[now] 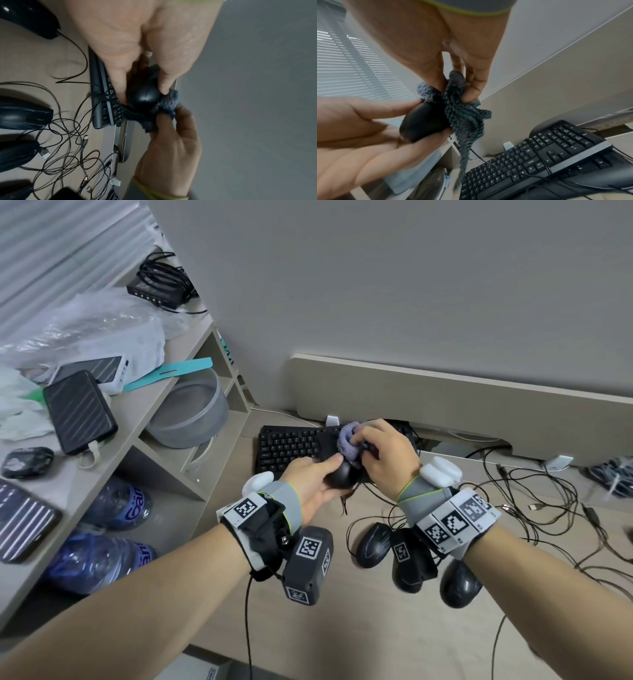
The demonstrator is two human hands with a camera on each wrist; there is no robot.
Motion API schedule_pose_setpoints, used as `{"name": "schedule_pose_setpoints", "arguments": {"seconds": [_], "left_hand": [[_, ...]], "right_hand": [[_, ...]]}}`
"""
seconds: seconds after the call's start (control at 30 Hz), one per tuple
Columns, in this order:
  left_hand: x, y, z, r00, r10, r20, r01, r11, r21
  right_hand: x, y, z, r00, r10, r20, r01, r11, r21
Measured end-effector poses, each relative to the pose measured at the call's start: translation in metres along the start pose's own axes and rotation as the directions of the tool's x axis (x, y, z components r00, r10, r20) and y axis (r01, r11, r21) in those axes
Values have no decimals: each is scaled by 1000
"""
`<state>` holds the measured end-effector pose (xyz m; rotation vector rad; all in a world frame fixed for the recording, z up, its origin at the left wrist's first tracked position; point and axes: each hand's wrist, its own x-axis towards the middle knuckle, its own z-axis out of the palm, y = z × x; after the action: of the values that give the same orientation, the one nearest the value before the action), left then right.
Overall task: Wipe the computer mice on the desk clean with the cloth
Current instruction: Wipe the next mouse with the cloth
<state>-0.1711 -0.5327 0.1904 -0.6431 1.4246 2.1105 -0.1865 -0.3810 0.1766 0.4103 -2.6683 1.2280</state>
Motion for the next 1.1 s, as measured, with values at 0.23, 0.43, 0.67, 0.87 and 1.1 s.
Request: {"name": "schedule_pose_setpoints", "arguments": {"seconds": [0.23,0.43,0.67,0.87,1.1], "left_hand": [[-2,-2,-8,984,175,-35,-160,953,258],[-4,-8,-15,961,267,72,-259,778,573],[-4,-12,-17,950,286,126,-288,646,707],[-5,-11,-22,929,340,145,-317,533,784],[-4,-10,-29,904,391,172,-339,413,845]], "right_hand": [[-6,-11,-1,998,12,64,-16,998,62],[1,-5,-5,998,62,-27,-62,998,1],[0,-7,-2,998,46,-50,-48,998,-32],[-11,-18,1,995,-94,46,97,993,-64],[-2,-5,-2,996,79,-29,-80,997,-20]]}}
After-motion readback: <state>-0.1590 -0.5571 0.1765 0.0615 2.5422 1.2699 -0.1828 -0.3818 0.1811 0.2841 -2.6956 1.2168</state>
